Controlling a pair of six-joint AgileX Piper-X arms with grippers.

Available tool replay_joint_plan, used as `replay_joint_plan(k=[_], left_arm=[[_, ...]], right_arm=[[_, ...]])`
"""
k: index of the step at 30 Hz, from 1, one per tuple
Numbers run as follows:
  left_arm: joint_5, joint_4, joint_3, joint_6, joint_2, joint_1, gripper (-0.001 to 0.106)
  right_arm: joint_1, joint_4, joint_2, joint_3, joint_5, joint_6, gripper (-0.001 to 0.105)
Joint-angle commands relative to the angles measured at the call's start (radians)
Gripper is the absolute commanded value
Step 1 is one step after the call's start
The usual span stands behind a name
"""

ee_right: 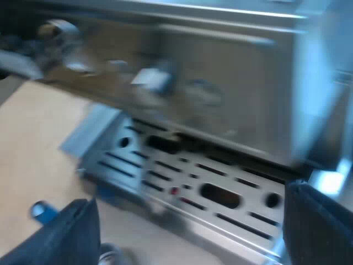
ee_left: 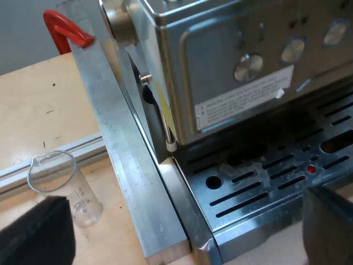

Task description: Grind coffee beans and then tamp

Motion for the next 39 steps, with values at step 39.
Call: replay_joint_plan(k=[39], left_arm=[[0.035,0.125,-0.044,-0.049,-0.353,0.171,0.084]], right_arm=[[-0.444,0.353,-0.491,-0.01,-0.35,-0.329,0.07]])
